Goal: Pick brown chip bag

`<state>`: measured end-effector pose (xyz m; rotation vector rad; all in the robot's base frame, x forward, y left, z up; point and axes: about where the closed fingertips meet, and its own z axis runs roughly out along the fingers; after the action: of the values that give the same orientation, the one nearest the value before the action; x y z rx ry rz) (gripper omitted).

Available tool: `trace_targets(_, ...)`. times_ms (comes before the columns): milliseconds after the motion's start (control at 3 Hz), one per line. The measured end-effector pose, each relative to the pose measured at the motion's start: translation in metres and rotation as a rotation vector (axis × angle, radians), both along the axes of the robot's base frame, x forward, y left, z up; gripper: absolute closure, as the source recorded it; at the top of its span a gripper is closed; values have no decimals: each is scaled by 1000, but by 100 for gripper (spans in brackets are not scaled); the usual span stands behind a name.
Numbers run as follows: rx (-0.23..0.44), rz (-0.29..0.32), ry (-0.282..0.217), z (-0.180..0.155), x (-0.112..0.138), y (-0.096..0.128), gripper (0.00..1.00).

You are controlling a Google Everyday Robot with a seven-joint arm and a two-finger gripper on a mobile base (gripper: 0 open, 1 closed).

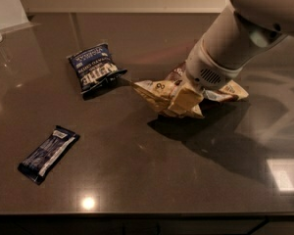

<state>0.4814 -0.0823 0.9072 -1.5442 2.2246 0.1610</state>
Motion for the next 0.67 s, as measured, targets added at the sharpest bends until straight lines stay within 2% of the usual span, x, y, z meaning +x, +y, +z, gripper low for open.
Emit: trace_targets(667,59,90,-87,65,14,10,100)
